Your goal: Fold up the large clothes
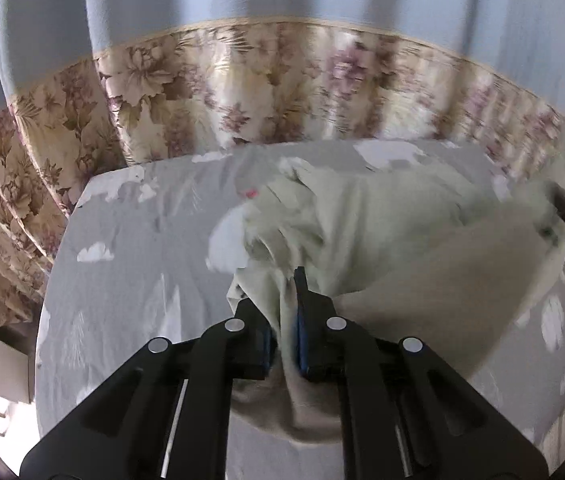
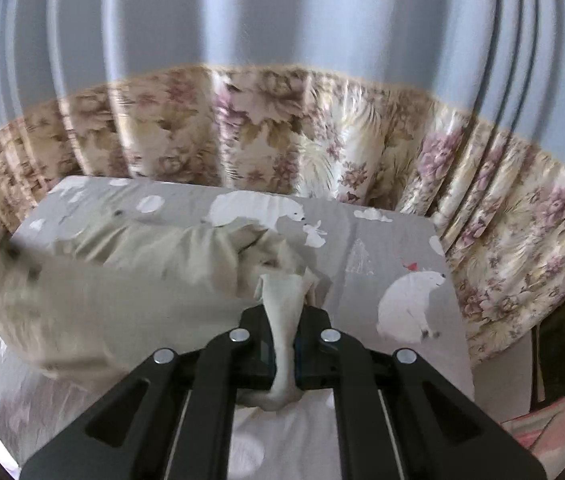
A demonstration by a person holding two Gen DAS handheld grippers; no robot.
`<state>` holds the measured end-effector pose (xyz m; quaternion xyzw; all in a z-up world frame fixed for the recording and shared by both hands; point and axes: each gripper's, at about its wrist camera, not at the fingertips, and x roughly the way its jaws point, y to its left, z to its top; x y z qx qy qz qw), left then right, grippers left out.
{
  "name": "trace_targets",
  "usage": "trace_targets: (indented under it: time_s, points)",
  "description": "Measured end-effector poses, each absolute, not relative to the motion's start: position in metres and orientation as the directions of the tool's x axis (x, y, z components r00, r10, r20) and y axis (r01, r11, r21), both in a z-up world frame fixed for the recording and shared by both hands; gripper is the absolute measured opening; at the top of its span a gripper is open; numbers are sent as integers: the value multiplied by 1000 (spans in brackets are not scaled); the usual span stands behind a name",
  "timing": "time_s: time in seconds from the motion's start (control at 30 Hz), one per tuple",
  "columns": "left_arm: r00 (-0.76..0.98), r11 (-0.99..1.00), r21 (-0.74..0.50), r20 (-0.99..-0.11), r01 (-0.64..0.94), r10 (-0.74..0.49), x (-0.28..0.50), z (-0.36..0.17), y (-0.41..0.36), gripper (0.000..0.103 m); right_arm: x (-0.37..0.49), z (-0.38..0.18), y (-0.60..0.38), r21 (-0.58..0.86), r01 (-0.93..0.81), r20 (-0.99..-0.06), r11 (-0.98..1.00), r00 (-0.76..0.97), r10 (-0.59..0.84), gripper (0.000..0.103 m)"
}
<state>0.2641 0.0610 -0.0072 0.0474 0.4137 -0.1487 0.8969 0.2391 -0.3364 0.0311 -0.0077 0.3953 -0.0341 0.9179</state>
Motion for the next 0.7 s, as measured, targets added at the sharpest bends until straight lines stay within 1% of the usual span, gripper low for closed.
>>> trace_targets:
  time_s: [0.1,0.2,0.27,0.43,0.47,0.5,0.57,0.6,0.63,0.67,0.7]
  points:
    - [568,956,-54,-794,288,-216,316,-21,54,8,289,3,-346,-22,82,-776,996,627,-68,5]
    - [550,961,15,-822,277,-146,356,-41,35,8,322,-27,-353,-23,107,-816,994,573,-81,5]
    - [521,962,8,-842,271,-140,384,-55,30,8,343,-48,-363,-16,129,-842,992,532,-83,5]
    - [476,965,35,-874,261,-98,434,-90,17,9,363,-88,-378,16,154,-895,988,444,-55,6]
    - [459,963,45,-884,267,-86,440,-98,13,10,364,-92,-380,35,151,-899,988,437,-35,6]
    - [456,962,54,-887,267,-77,440,-100,12,11,363,-91,-384,71,152,-897,986,442,-4,9]
    - [459,961,73,-886,267,-60,439,-95,10,12,356,-78,-398,175,175,-879,969,472,73,11]
    - [461,961,73,-885,268,-61,439,-91,9,13,352,-69,-407,248,184,-861,951,492,129,19]
    - [466,962,68,-882,266,-67,437,-81,12,15,347,-58,-416,324,189,-834,927,521,185,38]
    - [470,964,55,-880,260,-76,435,-70,16,18,336,-43,-425,415,183,-784,891,569,248,47]
    - [469,966,39,-879,256,-88,434,-63,21,25,331,-35,-429,436,182,-762,882,596,253,68]
